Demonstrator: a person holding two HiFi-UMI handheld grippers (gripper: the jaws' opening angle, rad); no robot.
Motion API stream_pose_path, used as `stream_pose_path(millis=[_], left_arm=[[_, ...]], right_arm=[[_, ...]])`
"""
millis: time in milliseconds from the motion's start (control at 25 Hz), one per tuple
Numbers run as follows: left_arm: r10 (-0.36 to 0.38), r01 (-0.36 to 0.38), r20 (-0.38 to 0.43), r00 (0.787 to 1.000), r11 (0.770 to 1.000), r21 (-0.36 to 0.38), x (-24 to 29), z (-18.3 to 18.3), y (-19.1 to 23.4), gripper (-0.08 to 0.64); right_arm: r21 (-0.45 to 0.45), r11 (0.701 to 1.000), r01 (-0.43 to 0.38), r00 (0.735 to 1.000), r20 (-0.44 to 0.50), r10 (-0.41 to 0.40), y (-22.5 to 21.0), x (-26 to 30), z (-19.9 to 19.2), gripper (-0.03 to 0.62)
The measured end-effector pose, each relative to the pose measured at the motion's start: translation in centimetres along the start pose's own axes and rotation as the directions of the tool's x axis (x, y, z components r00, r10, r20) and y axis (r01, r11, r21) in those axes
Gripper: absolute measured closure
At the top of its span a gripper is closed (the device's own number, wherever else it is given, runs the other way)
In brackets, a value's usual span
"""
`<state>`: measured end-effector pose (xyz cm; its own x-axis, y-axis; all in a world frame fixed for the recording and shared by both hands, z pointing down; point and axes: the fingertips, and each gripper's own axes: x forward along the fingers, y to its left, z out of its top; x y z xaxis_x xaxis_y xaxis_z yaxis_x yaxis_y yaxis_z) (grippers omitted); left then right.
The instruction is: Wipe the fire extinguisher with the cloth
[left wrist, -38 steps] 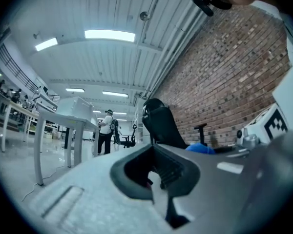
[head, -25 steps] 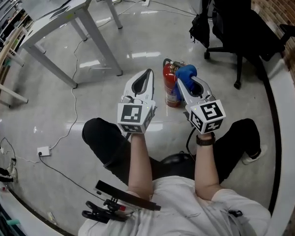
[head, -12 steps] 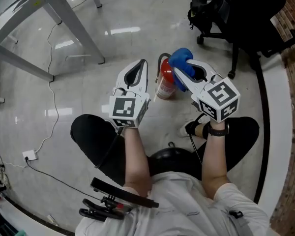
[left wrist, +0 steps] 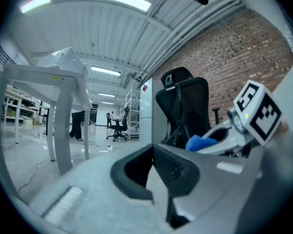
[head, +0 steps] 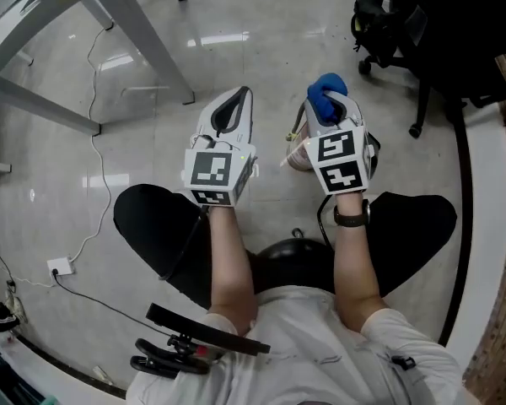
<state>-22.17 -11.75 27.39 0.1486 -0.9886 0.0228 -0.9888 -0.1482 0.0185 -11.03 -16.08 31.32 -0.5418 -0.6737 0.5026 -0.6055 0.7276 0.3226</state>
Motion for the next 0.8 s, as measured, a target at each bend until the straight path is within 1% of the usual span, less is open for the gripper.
stream_pose_path(millis=[40,120,200,240,360,440,520,600,640,720,760,800], left_arm=[[0.005,-0.005,0.007,1.0,1.0,-0.016,-0.1,-0.1,0.9,0.56],[-0.008,0.009,0.019,1.0,0.999,-0.049,0.0,-0.5,2.2,0.56],[-0.028,0.028,0.013,1.0,0.998,-0.061,0.3,-1.0,2.9,0.56],[-0.037,0.038,0.01,0.999,0.997,-0.064,0.5,-1.2,3.2,0.56],[-0.092,0.093,0.005,0.996,0.992,-0.088,1.1,-1.2,3.3,0.56],[-0.135,0.134,0.004,0.991,0.987,-0.088,1.7,-1.1,3.0,0.56],[-0.169,0.169,0.004,0.986,0.982,-0.084,2.2,-0.9,2.7,0.56],[-0.188,0.188,0.002,0.982,0.98,-0.062,2.7,-1.2,2.7,0.56],[-0.198,0.198,-0.003,0.98,0.979,-0.049,3.0,-1.5,2.7,0.56],[-0.222,0.221,-0.013,0.975,0.974,-0.038,3.2,-1.9,2.4,0.56],[-0.234,0.233,-0.016,0.972,0.972,-0.04,3.2,-2.1,2.2,0.56],[-0.245,0.244,-0.02,0.969,0.969,-0.04,3.2,-2.2,2.1,0.56]], right_arm=[[-0.003,0.998,0.058,0.998,-0.035,-0.058,0.5,0.9,-0.5,0.512],[0.015,0.988,0.157,0.985,-0.079,-0.155,1.0,2.1,-1.2,0.509],[0.047,0.97,0.239,0.968,-0.086,-0.234,1.1,2.6,-1.2,0.51],[0.074,0.962,0.261,0.963,-0.085,-0.255,1.3,2.9,-1.2,0.511],[0.147,0.939,0.311,0.95,-0.09,-0.301,2.0,3.6,-1.7,0.511],[0.218,0.917,0.335,0.942,-0.101,-0.32,2.4,4.0,-3.0,0.511],[0.243,0.89,0.386,0.923,-0.105,-0.371,2.5,4.3,-3.8,0.512],[0.269,0.859,0.435,0.9,-0.102,-0.424,2.8,4.5,-4.1,0.512],[0.308,0.842,0.443,0.895,-0.108,-0.432,3.2,4.9,-4.5,0.512],[0.421,0.797,0.433,0.9,-0.152,-0.409,4.5,6.5,-6.9,0.514],[0.457,0.775,0.436,0.899,-0.183,-0.397,5.1,7.3,-8.6,0.514],[0.464,0.763,0.45,0.893,-0.213,-0.397,5.6,8.1,-10.2,0.517]])
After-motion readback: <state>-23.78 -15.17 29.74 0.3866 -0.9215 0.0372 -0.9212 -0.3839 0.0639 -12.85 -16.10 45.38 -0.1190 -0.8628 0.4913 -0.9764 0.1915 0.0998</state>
